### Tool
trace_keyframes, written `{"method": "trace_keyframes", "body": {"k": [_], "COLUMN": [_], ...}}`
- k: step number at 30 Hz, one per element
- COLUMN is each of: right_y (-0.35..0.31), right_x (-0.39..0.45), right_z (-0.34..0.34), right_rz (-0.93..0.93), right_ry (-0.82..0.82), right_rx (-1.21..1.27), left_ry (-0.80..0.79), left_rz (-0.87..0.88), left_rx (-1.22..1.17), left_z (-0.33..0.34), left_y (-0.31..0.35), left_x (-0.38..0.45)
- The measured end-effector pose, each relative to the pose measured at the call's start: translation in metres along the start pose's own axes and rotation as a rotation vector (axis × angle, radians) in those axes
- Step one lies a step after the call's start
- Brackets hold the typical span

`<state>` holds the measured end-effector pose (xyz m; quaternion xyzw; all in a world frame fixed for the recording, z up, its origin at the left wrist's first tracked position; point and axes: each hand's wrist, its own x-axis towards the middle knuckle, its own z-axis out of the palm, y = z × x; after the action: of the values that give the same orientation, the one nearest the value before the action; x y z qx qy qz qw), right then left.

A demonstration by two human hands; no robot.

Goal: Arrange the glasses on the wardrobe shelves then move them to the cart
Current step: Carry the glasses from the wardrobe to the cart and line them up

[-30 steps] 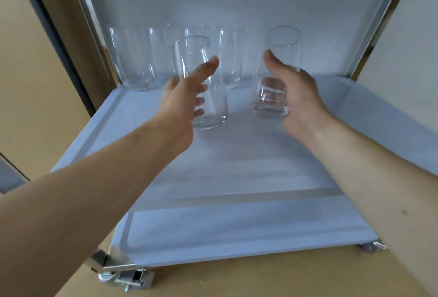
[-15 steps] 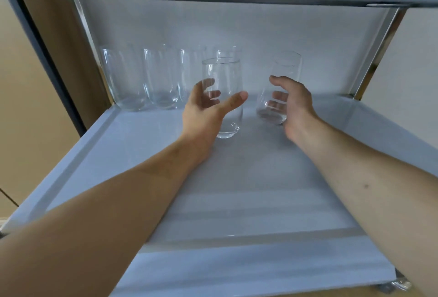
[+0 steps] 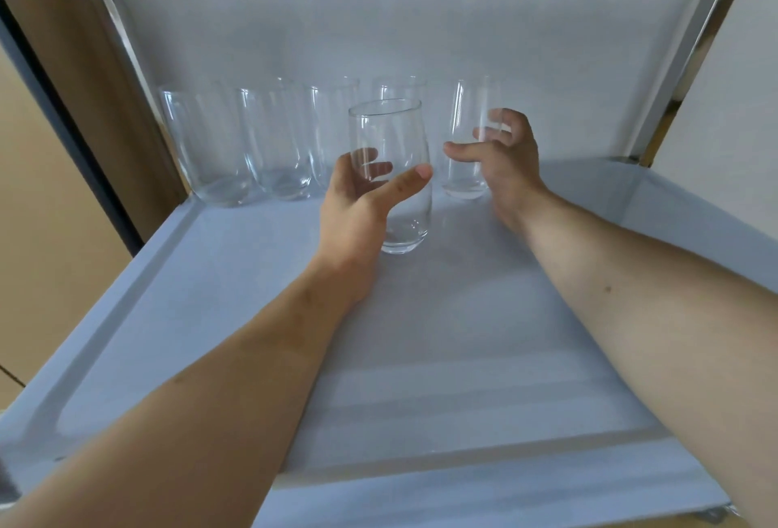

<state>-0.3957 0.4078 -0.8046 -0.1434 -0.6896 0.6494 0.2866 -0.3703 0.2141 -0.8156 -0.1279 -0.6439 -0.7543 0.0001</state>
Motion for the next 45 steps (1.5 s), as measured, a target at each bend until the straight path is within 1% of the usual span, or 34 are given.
{"method": "trace_keyframes", "body": {"k": [4, 11, 15, 19, 20, 22, 24, 25, 27, 30, 33, 35, 38, 42, 45], "right_y": [0.005, 0.008, 0.011, 0.012, 0.012, 0.009, -0.002, -0.008, -0.022, -0.036, -0.038, -0.037, -0.04, -0.042, -0.04], "right_x": [0.003, 0.008, 0.011, 0.006, 0.004, -0.002, -0.011, -0.016, -0.028, -0.055, -0.075, -0.082, -0.081, -0.072, -0.058], "right_z": [0.001, 0.011, 0.01, 0.008, 0.007, 0.006, 0.005, 0.004, 0.003, 0.005, 0.015, 0.021, 0.022, 0.003, -0.018], "right_rz": [-0.022, -0.024, -0.04, -0.039, -0.027, -0.015, -0.029, -0.048, -0.105, -0.17, -0.154, -0.136, -0.136, -0.154, -0.161], "right_ry": [-0.03, -0.033, -0.035, -0.082, -0.077, -0.002, 0.077, 0.089, 0.026, -0.172, -0.341, -0.377, -0.308, -0.193, -0.076], "right_rx": [0.0, -0.033, -0.056, -0.094, -0.104, -0.13, -0.135, -0.119, -0.075, -0.026, -0.05, -0.104, -0.136, -0.201, -0.218], "left_ry": [-0.026, -0.015, -0.036, -0.054, -0.053, -0.055, -0.056, -0.058, -0.064, -0.079, -0.108, -0.116, -0.133, -0.164, -0.183], "left_rz": [-0.009, -0.007, 0.001, 0.01, 0.014, 0.031, 0.04, 0.039, 0.035, 0.037, 0.044, 0.054, 0.052, 0.051, 0.05], "left_rx": [-0.014, -0.033, -0.025, 0.002, 0.008, 0.022, 0.032, 0.035, 0.029, 0.024, 0.042, 0.035, 0.078, 0.254, 0.375], "left_z": [-0.002, -0.002, -0.002, -0.002, -0.002, 0.0, 0.002, 0.002, 0.002, 0.002, 0.003, 0.004, 0.005, 0.006, 0.007], "left_y": [-0.003, -0.003, -0.002, -0.002, -0.002, -0.001, -0.002, -0.002, -0.003, -0.003, -0.003, -0.005, -0.007, -0.008, -0.01], "left_x": [0.002, 0.002, 0.001, 0.001, 0.0, -0.001, -0.002, -0.002, -0.003, -0.004, -0.005, -0.005, -0.005, -0.006, -0.006]}}
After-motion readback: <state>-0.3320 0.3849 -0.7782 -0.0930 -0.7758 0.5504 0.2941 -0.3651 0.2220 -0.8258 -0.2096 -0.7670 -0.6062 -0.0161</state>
